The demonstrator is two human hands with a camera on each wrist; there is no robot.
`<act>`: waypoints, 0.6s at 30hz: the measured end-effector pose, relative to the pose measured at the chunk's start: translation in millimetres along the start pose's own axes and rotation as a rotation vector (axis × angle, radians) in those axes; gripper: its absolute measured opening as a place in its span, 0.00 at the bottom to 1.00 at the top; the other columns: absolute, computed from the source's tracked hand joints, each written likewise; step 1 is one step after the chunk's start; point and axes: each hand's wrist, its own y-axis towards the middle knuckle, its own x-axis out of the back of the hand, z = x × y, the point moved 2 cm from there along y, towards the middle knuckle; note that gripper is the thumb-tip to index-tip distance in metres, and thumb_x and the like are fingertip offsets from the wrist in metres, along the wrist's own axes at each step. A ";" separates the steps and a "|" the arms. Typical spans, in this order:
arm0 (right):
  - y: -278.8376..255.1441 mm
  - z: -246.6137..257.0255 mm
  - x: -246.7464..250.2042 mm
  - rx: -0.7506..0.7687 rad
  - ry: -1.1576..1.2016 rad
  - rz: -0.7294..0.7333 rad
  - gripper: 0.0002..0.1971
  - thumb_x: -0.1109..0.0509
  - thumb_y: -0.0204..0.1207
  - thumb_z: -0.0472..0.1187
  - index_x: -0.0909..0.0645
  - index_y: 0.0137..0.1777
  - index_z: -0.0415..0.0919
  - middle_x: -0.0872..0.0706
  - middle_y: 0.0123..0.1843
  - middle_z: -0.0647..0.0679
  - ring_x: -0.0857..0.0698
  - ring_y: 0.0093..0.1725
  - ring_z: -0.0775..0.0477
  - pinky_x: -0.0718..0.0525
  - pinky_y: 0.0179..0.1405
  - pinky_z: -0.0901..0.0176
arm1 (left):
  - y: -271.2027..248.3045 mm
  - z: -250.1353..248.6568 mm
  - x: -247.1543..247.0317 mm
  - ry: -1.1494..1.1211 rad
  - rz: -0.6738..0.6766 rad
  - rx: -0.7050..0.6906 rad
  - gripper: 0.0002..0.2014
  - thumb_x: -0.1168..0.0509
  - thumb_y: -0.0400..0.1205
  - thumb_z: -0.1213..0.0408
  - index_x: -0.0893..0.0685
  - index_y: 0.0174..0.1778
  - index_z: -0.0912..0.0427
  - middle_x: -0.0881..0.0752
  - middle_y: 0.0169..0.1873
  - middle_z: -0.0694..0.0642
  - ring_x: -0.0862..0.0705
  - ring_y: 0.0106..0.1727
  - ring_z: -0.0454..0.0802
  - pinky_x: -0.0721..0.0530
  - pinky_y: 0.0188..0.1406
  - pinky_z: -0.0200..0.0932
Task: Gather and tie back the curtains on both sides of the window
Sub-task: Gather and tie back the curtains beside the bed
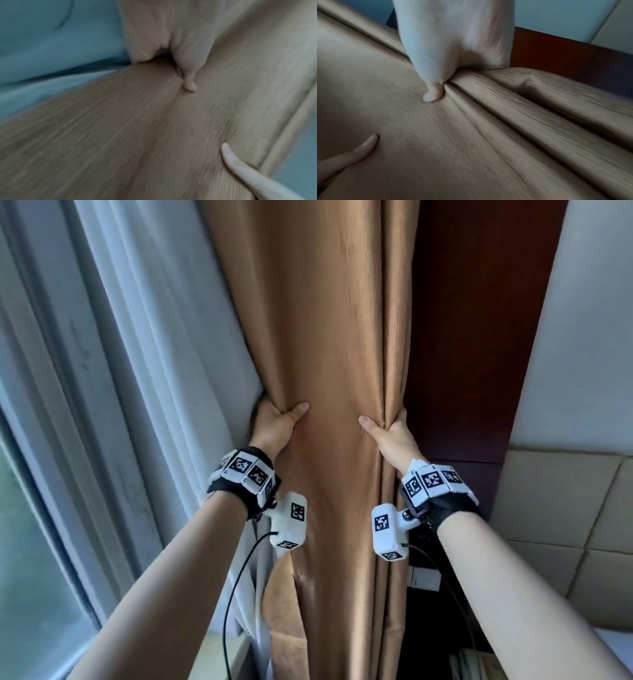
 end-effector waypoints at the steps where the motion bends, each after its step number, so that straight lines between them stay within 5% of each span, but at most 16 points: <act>1: -10.9 1.4 0.1 0.008 -0.027 -0.006 0.52 0.30 0.67 0.70 0.52 0.84 0.49 0.28 0.78 0.46 0.24 0.73 0.40 0.28 0.74 0.44 | -12.5 -3.0 5.0 0.012 -0.008 -0.006 0.26 0.27 0.77 0.61 0.25 0.71 0.60 0.16 0.58 0.51 0.16 0.60 0.51 0.19 0.60 0.43; 4: -42.9 8.3 3.2 0.036 -0.058 -0.030 0.53 0.31 0.70 0.67 0.60 0.84 0.51 0.33 0.81 0.42 0.25 0.73 0.35 0.28 0.74 0.41 | -42.5 -10.8 20.4 0.100 0.001 -0.032 0.32 0.25 0.76 0.58 0.29 0.74 0.60 0.17 0.63 0.51 0.18 0.65 0.50 0.21 0.66 0.45; 7: -84.0 17.1 9.0 0.078 -0.114 -0.073 0.51 0.31 0.76 0.59 0.67 0.84 0.51 0.51 0.86 0.38 0.31 0.76 0.31 0.32 0.74 0.37 | -73.3 -17.2 36.2 0.315 0.022 -0.064 0.40 0.27 0.76 0.54 0.40 0.79 0.60 0.25 0.72 0.54 0.25 0.72 0.51 0.28 0.72 0.43; 10: -130.6 38.2 12.4 0.221 -0.349 -0.268 0.53 0.27 0.75 0.48 0.67 0.84 0.49 0.58 0.85 0.32 0.37 0.78 0.29 0.32 0.70 0.30 | -113.8 -18.8 50.0 0.449 0.064 -0.241 0.46 0.29 0.77 0.55 0.51 0.83 0.60 0.36 0.79 0.56 0.36 0.80 0.52 0.36 0.79 0.49; 14: -198.0 84.3 4.3 0.660 -0.516 -0.404 0.47 0.32 0.67 0.28 0.49 0.84 0.49 0.52 0.85 0.35 0.41 0.80 0.35 0.32 0.72 0.39 | -173.6 -16.3 63.0 0.648 0.090 -0.398 0.46 0.32 0.79 0.58 0.57 0.84 0.59 0.51 0.84 0.61 0.56 0.85 0.54 0.49 0.84 0.55; 18: -251.1 120.1 -23.5 0.897 -0.569 -0.285 0.29 0.34 0.71 0.32 0.27 0.74 0.44 0.42 0.83 0.34 0.39 0.80 0.37 0.35 0.78 0.46 | -214.3 -26.9 71.9 0.772 0.136 -0.519 0.40 0.44 0.83 0.50 0.61 0.85 0.52 0.62 0.84 0.56 0.70 0.83 0.50 0.56 0.83 0.58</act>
